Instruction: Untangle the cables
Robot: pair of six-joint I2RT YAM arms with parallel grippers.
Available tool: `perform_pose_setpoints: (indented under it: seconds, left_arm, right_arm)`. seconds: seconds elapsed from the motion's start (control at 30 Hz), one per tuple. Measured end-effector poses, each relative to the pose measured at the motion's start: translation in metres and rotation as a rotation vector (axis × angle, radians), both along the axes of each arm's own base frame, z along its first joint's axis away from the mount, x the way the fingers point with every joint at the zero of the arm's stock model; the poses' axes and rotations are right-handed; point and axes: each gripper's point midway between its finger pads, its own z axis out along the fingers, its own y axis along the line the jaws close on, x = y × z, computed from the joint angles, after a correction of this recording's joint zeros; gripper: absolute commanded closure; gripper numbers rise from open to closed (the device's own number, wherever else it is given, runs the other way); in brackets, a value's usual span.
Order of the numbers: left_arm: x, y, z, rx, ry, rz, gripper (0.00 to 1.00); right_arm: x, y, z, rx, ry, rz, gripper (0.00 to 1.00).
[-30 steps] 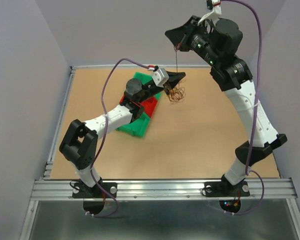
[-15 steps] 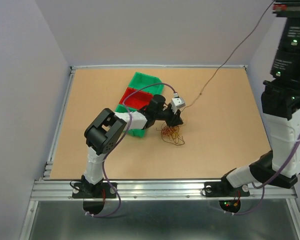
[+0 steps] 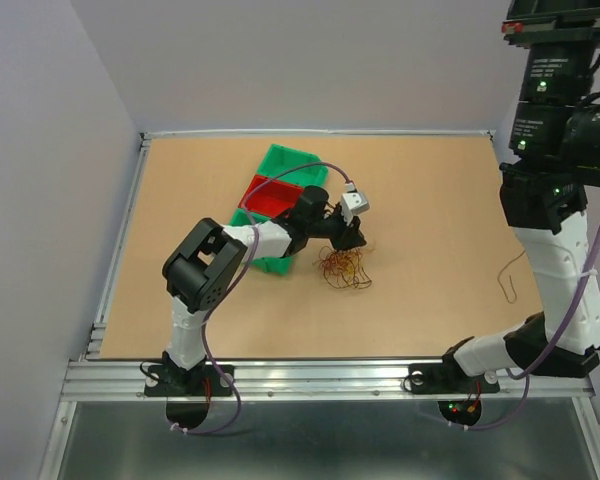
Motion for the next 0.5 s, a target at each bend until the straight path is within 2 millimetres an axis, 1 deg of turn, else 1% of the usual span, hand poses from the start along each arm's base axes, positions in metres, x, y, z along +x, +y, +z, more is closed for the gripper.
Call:
perform_pose_setpoints:
  seconds: [0.03,0.07,0.1,0.13,0.17,0.2,0.27,0.33,0.43,0.47,0.5]
  left_arm:
    - [0.0,0.0,0.001,-0.002,-0.001,0.0,0.47]
    - [-0.002,0.002,0.005,-0.004,-0.007,-0.003,0.38]
    - [-0.004,0.003,0.007,-0.007,-0.007,-0.003,0.36]
    - [-0.007,0.005,0.01,-0.01,-0.008,-0.005,0.32]
    - [-0.008,0.008,0.016,-0.018,-0.015,-0.006,0.23]
    - [-0.009,0.011,0.023,-0.028,-0.024,-0.007,0.04]
    - [-0.01,0.014,0.037,-0.054,-0.05,-0.012,0.01]
    - [-0.011,0.02,0.05,-0.08,-0.063,-0.007,0.01]
    - [-0.008,0.035,0.068,-0.123,-0.088,0.018,0.01]
    - [-0.005,0.04,0.073,-0.136,-0.095,0.03,0.01]
    - [-0.002,0.045,0.079,-0.152,-0.106,0.043,0.01]
  right_arm:
    - [0.01,0.006,-0.01,-0.017,0.035,-0.001,0.99]
    - [0.019,0.01,-0.019,-0.028,0.062,0.001,0.99]
    - [0.027,0.015,-0.032,-0.04,0.096,0.004,1.0]
    - [0.032,0.018,-0.04,-0.045,0.117,0.006,1.0]
    - [0.042,0.023,-0.053,-0.058,0.152,0.007,0.99]
    - [0.049,0.027,-0.06,-0.064,0.17,0.009,1.0]
    - [0.064,0.036,-0.071,-0.078,0.202,0.015,0.99]
    - [0.076,0.046,-0.08,-0.092,0.223,0.03,1.0]
    - [0.098,0.073,-0.097,-0.132,0.253,0.096,1.0]
    - [0.104,0.084,-0.103,-0.144,0.26,0.133,0.99]
    - [0.109,0.091,-0.107,-0.155,0.264,0.152,1.0]
